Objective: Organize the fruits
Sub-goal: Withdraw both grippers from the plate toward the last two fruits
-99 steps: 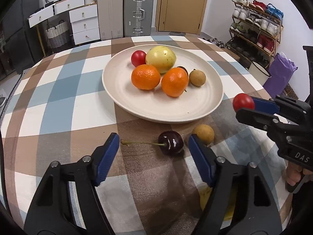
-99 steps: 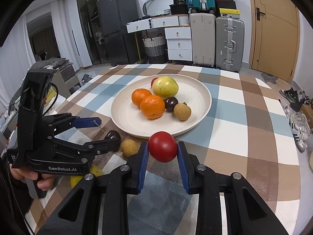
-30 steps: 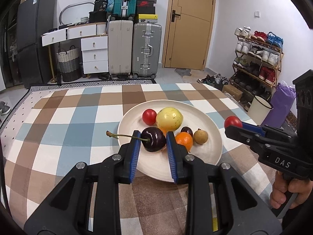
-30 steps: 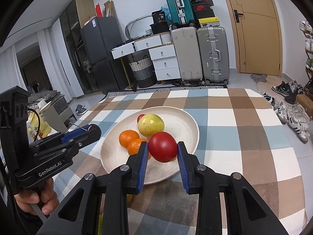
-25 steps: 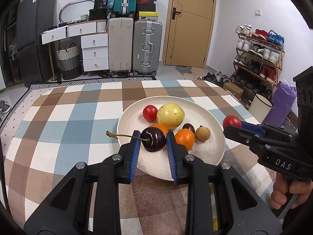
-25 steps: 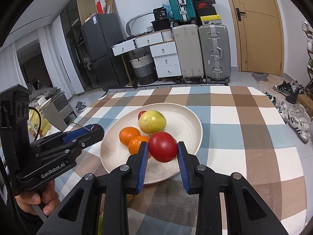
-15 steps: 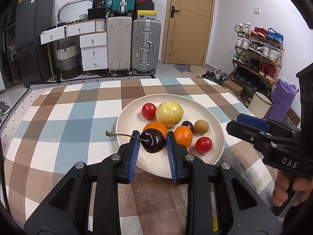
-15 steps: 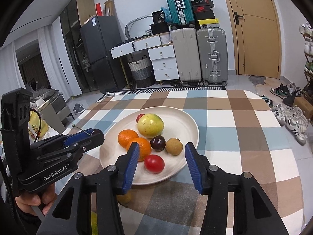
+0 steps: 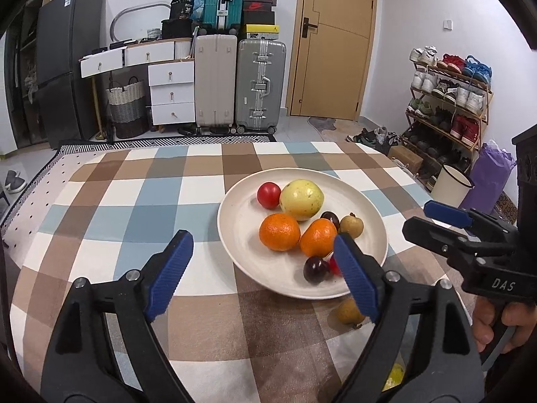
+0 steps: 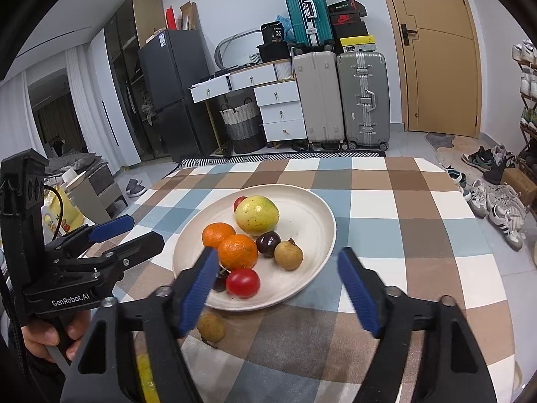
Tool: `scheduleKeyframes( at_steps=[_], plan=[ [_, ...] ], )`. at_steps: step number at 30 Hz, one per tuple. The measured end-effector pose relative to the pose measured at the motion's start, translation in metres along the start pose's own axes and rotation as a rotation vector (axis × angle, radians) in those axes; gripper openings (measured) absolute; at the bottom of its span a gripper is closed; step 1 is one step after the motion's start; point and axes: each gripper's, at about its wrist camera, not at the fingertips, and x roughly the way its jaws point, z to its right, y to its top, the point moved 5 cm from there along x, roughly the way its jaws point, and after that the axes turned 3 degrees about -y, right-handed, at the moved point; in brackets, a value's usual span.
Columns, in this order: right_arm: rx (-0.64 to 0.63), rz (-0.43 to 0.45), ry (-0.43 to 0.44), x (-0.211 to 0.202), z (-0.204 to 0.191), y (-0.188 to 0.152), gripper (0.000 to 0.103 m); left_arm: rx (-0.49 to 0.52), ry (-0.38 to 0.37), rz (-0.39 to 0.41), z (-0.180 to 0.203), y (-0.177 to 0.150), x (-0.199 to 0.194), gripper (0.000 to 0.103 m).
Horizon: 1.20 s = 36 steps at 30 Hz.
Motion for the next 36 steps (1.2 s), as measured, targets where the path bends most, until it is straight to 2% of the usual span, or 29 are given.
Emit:
scheduleKeyframes(
  at_steps=[2, 5, 9, 15, 25, 36],
  plan=[
    [0.001, 0.005, 0.000, -0.002, 0.001, 0.000, 0.087, 0.002, -0.005, 0.000, 0.001, -0.001, -0.002, 0.086],
    [0.002, 0.009, -0.005, -0.005, 0.002, 0.000, 0.097, 0.016, -0.008, -0.001, 0.004, -0.003, -0.008, 0.088],
    [0.009, -0.008, -0.015, -0.007, 0.004, -0.003, 0.102, 0.027, -0.011, 0.000, 0.007, -0.006, -0.016, 0.093],
    [-0.015, -0.033, -0.018, -0.011, 0.002, -0.012, 0.102, 0.014, -0.007, 0.006, 0.008, -0.014, -0.033, 0.101],
    [-0.070, -0.056, -0.019, -0.026, -0.009, -0.028, 0.102, 0.022, 0.003, -0.018, 0.014, -0.035, -0.058, 0.102],
    [-0.102, -0.092, -0.041, -0.038, -0.015, -0.044, 0.102, 0.038, -0.033, -0.069, 0.030, -0.062, -0.071, 0.102]
  ],
)
